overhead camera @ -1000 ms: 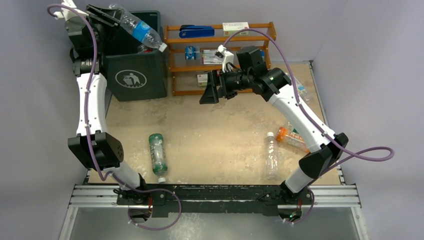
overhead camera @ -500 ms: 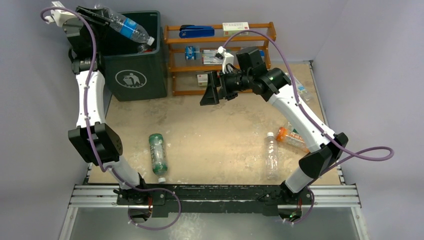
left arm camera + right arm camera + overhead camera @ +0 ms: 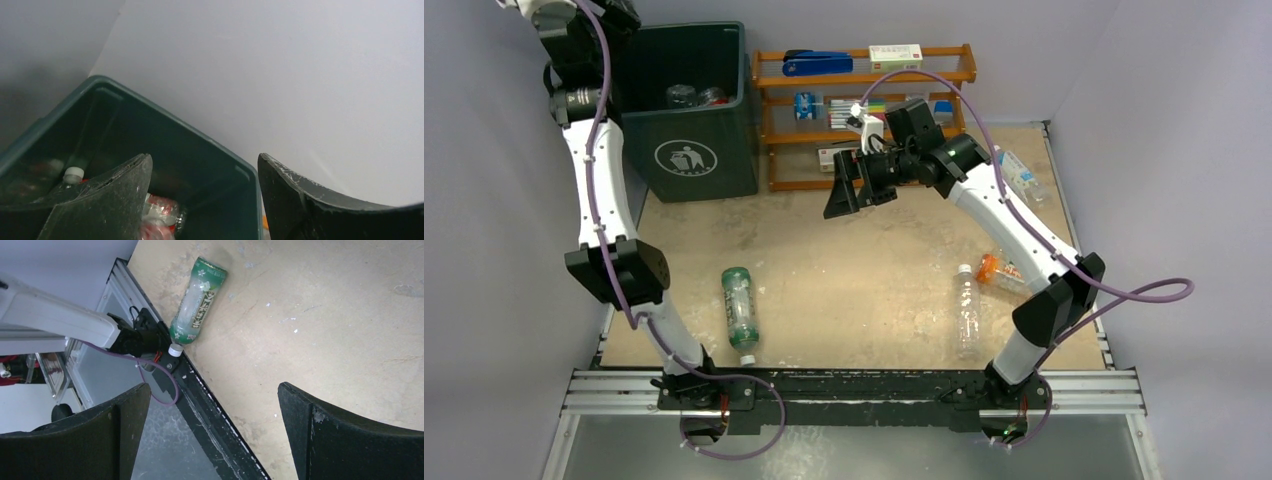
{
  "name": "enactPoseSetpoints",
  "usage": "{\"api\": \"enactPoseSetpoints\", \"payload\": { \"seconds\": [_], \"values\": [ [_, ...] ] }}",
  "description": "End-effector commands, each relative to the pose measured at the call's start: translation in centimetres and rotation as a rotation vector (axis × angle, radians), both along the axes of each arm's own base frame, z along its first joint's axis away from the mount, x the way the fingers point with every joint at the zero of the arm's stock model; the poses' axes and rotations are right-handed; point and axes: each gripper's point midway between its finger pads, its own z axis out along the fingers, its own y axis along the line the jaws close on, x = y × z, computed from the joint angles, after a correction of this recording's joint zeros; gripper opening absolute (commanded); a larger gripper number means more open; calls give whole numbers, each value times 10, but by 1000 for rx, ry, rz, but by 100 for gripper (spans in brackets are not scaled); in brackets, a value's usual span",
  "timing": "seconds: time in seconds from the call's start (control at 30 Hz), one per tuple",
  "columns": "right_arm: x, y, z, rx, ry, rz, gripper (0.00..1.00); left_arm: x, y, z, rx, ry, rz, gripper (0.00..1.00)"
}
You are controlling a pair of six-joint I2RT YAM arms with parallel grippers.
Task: Put the plastic bottles in the bin
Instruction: Place the plastic bottle in the trash bin, then pick up the plastic bottle at the center of the board.
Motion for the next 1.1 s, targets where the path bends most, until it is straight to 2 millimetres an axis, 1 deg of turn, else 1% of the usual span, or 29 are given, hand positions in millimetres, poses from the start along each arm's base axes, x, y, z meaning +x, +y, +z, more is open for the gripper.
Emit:
{"api": "enactPoseSetpoints", "payload": {
  "seconds": [0.0,0.03,0.13,0.23,0.27,0.3,0.4,0.5,0.53,0.67,0.77,0.9,1.07],
  "values": [
    [-6,5,15,39,-16,59,100,-1,-2,3,14,97,-29,77],
    [-6,7,13,39,-10,66,100,-6,-4,10,7,89,-30,78],
    [-8,10,8,37,6,95,100,-23,-12,22,-35,62,-42,79],
    [-11,15,3,42,28,123,100,-36,-29,26,-114,41,-104,80],
    [-13,17,0,42,38,132,100,-40,-35,25,-144,45,-129,80],
    [-15,19,-3,42,49,145,100,-44,-41,21,-181,63,-148,80],
    [-22,27,-13,35,76,176,100,-58,-72,4,-301,112,-266,81],
    [-28,39,-22,36,100,196,100,-83,-99,-3,-322,134,-314,82],
    [-30,44,-24,40,105,199,100,-92,-104,-6,-327,143,-323,82],
    [-37,68,-36,58,133,210,100,-124,-116,-22,-344,189,-341,83],
    [-42,88,-49,63,164,214,100,-140,-121,-30,-333,227,-352,84],
    [-45,115,-64,69,197,196,100,-154,-125,-32,-311,255,-361,84],
    [-51,145,-89,63,253,205,100,-163,-127,-26,-308,247,-363,85]
  ]
}}
